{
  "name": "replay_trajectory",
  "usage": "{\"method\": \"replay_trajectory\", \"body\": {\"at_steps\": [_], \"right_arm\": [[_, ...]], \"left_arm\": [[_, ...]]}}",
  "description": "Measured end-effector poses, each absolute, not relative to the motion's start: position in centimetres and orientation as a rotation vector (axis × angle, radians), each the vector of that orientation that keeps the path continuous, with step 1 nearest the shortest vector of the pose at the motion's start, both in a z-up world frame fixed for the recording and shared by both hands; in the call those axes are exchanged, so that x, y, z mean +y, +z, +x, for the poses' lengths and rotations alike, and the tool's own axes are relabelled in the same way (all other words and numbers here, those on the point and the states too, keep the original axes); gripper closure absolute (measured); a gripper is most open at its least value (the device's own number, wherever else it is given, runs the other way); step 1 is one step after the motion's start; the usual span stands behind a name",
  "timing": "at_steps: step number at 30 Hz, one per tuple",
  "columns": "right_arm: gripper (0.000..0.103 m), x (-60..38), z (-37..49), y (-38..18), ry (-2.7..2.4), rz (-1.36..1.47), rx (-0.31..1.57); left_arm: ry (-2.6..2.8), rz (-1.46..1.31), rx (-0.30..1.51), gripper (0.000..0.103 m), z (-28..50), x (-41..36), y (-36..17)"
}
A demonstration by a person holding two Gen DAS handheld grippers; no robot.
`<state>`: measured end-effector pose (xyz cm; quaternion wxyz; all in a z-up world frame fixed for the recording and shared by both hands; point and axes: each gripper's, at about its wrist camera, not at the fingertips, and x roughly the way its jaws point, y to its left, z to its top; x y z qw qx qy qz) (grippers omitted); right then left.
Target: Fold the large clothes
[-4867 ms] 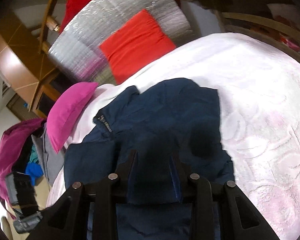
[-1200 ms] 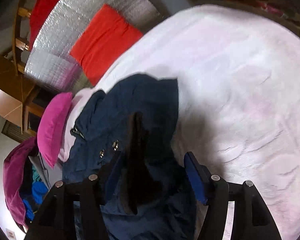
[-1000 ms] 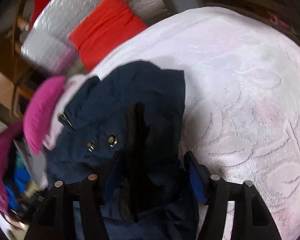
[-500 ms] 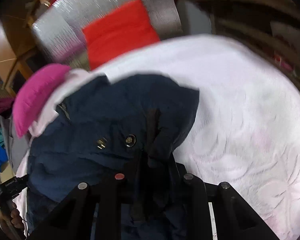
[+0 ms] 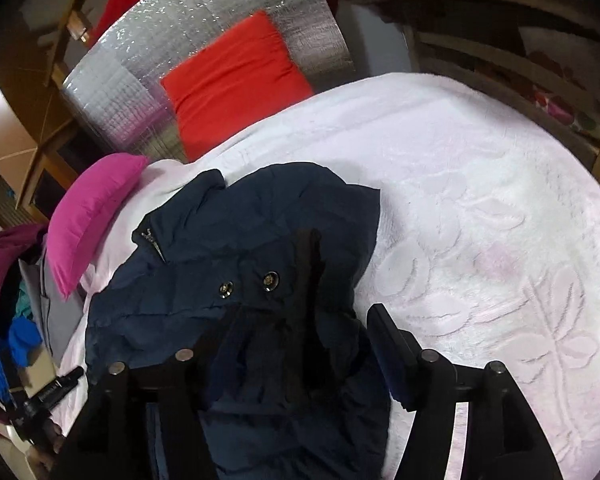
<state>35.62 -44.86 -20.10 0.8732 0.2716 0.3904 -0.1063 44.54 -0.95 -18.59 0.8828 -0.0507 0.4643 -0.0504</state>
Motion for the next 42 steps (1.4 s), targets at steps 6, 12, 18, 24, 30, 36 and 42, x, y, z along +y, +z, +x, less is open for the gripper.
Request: {"method": "replay_trajectory", "body": {"at_steps": [6,12,18,24,30,36,42], "right_arm": [[0.036,-45.7,34.2,-20.9,-0.162,0.629,0.850],[0.036,-45.5,33.2,-20.7,-0.149,0.678,0.831],[0.048,-44.3,32.9,-21.4,-0.038,0.787,0.866],[0.049,-42.9,34.0,-24.9,0.022,0.965,0.950],[0.048,-43.4,35.0,-26.8,-0.006,1.104,0.880],[0.051,-43.7,36.0,-27.8,-0.029,1.179,0.812],[0.080,-42.9,36.2,-25.7,-0.088,1.035,0.752]], "left_arm": [[-0.185,0.024,0.936,0.041,42.3,-3.1,-18.2],[-0.234,-0.079,0.987,0.041,41.7,-2.8,-18.5],[-0.291,-0.215,1.043,0.040,41.4,-2.8,-19.1],[-0.269,-0.354,1.113,0.040,42.9,-2.1,-20.9],[-0.270,-0.433,1.155,0.040,43.9,-2.4,-22.3],[-0.252,-0.447,1.112,0.041,45.1,-3.1,-22.5],[-0.233,-0.413,1.062,0.063,45.6,-3.4,-21.9]]}}
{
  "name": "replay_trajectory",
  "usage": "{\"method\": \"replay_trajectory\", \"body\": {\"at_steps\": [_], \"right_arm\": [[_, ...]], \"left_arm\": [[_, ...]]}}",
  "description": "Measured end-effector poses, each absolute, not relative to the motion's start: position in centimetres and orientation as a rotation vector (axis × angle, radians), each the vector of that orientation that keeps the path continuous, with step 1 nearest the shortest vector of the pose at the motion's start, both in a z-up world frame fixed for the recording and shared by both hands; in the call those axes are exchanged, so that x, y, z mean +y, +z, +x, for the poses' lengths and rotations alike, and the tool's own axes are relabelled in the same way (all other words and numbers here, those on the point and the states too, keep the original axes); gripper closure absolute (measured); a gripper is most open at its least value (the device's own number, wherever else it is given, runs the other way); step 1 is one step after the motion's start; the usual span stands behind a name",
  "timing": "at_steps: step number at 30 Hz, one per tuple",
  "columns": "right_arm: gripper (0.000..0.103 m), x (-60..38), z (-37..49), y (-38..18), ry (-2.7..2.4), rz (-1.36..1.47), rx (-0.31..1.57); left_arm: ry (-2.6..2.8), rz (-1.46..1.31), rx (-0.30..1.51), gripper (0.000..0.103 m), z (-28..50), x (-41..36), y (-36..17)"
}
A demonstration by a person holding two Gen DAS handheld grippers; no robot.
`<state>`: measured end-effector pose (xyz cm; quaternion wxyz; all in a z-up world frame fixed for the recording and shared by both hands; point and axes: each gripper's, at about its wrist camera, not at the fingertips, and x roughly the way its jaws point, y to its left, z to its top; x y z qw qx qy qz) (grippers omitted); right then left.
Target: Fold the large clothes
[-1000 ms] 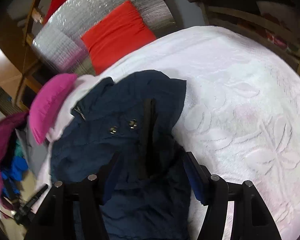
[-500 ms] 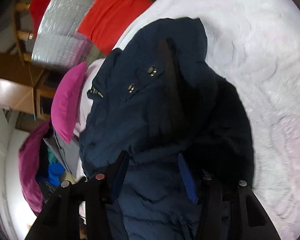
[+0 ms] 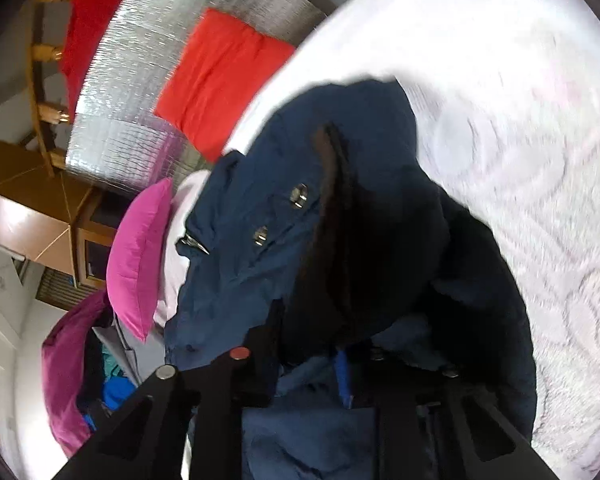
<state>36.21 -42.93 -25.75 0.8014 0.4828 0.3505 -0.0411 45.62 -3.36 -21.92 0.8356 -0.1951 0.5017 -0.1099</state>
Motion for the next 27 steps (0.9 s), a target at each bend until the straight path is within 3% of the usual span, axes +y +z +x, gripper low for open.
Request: {"method": "replay_trajectory", "body": {"at_steps": [11,20,21,22,23,27], "right_arm": [[0.079,-43.0,36.8,-25.5,-0.099,0.946,0.830],[0.069,-43.6,35.0,-25.1,-0.085,0.999,0.837],[0.060,-43.7,34.9,-25.1,-0.082,1.004,0.837],[0.045,-43.7,34.8,-25.1,-0.079,1.010,0.838],[0.039,-43.7,34.8,-25.1,-0.082,1.017,0.836],[0.036,-43.6,35.0,-25.1,-0.101,1.000,0.821]], "left_arm": [[-0.198,-0.265,1.102,0.063,45.3,-5.0,-22.4],[-0.164,-0.051,0.972,0.063,42.2,-6.8,-20.1],[-0.164,-0.030,0.953,0.063,41.8,-6.9,-19.8],[-0.163,-0.015,0.938,0.063,41.6,-7.0,-19.5],[-0.159,0.003,0.921,0.063,41.6,-7.3,-19.2],[-0.137,0.045,0.855,0.062,41.2,-7.6,-18.2]]}}
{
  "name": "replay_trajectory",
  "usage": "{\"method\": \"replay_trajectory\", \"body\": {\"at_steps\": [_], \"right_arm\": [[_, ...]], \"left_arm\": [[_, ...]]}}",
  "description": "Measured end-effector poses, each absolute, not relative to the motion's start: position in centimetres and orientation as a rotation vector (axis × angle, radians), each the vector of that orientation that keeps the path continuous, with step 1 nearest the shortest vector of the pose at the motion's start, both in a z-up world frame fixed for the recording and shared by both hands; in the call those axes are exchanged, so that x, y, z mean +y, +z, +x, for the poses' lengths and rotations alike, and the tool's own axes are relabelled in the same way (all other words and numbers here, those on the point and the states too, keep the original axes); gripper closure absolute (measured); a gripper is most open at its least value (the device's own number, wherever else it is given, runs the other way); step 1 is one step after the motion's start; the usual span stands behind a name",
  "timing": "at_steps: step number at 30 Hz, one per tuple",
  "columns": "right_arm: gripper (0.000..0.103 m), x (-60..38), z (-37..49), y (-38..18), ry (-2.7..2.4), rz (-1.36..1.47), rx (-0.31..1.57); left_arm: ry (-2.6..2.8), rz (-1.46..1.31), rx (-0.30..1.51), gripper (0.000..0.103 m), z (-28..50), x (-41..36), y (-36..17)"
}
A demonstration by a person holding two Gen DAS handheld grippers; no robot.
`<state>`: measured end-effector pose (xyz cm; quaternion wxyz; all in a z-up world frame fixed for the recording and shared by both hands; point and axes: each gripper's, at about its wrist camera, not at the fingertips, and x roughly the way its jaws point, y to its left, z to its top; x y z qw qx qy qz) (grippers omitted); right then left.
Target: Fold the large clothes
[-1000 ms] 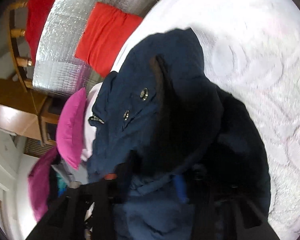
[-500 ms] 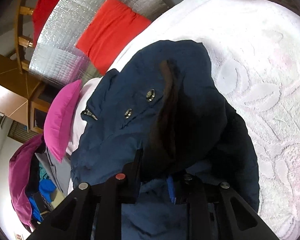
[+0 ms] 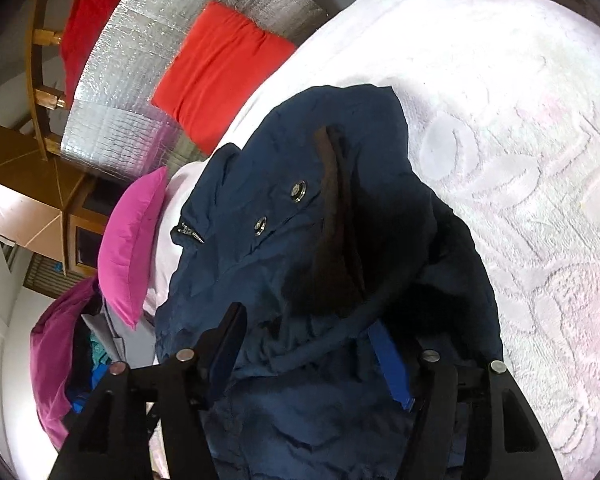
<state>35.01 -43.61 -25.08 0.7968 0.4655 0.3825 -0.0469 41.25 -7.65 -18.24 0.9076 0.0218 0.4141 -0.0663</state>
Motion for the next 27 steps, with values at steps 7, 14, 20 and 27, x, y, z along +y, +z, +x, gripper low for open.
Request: {"method": "replay_trajectory", "body": {"at_steps": [7,14,20,27], "right_arm": [[0.068,-43.3,36.5,-26.2,-0.124,0.968,0.834],[0.076,-42.2,36.6,-23.5,-0.150,0.817,0.741],[0.076,-43.0,37.5,-25.8,-0.155,0.892,0.853],[0.073,-42.8,37.0,-24.5,-0.081,0.842,0.920]], "left_arm": [[-0.127,0.067,0.813,0.062,40.9,-7.4,-17.5],[-0.115,0.065,0.817,0.062,41.1,-7.4,-17.8],[-0.112,0.069,0.827,0.062,41.2,-7.6,-18.1],[-0.086,0.056,0.830,0.041,41.9,-6.2,-17.9]]}}
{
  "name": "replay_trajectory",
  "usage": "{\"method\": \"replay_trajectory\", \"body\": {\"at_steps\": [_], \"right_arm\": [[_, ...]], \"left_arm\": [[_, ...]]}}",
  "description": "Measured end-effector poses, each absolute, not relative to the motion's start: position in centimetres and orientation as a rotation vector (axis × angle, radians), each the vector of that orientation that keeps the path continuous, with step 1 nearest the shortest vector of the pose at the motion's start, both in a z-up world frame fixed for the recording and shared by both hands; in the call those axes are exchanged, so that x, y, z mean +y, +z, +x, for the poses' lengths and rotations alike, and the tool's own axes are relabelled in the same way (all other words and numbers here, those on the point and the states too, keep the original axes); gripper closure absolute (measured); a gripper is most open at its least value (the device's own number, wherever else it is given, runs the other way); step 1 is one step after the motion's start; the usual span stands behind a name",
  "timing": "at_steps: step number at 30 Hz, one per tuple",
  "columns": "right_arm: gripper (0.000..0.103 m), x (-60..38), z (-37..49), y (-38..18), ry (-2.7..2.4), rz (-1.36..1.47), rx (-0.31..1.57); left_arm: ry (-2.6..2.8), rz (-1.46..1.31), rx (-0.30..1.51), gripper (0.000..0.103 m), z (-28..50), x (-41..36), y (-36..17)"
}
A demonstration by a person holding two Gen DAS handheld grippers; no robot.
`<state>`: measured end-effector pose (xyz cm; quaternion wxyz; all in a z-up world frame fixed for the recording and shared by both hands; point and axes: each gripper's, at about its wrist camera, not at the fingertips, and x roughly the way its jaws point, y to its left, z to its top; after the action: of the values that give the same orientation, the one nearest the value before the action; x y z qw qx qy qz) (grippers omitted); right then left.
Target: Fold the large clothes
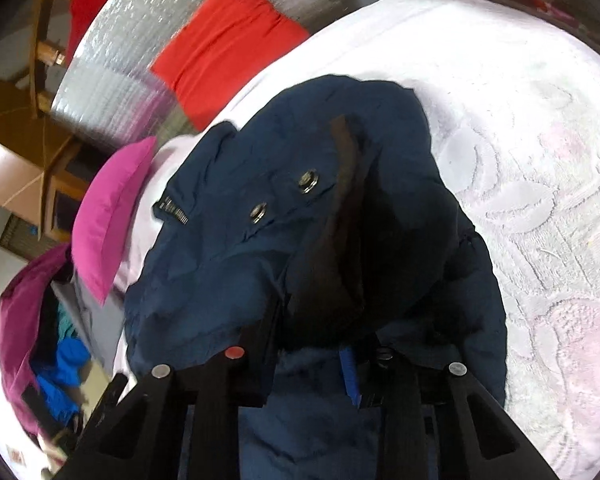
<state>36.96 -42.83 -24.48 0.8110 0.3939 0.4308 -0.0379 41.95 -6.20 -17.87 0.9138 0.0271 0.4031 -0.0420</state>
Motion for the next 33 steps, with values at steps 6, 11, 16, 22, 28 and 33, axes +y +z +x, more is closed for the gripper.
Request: {"method": "replay_trajectory", "body": {"at_steps": [6,11,16,22,28,33], "right_arm": [[0.073,-44.6,34.7,-22.1,0.021,0.811,0.907],[0.024,-48.8,32.0,-20.8,-0.116,0.884,0.687],[0.024,-49.8,33.6,-23.0,-0.163,0.924,0.710],[0.030,-47.7,36.5,-25.4,-0.162,0.859,0.820],[0.064,-45.7,36.1,-23.5,-0.219,0.680,0.762],[0.064,-46.1,36.6,-25.0,-0.240,0.669,0.828]], "left_arm": [[0.024,-0.087,0.833,0.028,44.2,-0.1,-16.9],[0.082,-0.245,0.882,0.026,45.9,3.9,-18.0],[0.055,-0.302,0.959,0.026,47.2,3.8,-20.0],[0.019,-0.236,0.984,0.026,48.5,1.9,-20.9],[0.038,-0.195,0.994,0.027,49.1,1.2,-21.4],[0.059,-0.131,1.027,0.027,49.3,0.3,-22.2]]}}
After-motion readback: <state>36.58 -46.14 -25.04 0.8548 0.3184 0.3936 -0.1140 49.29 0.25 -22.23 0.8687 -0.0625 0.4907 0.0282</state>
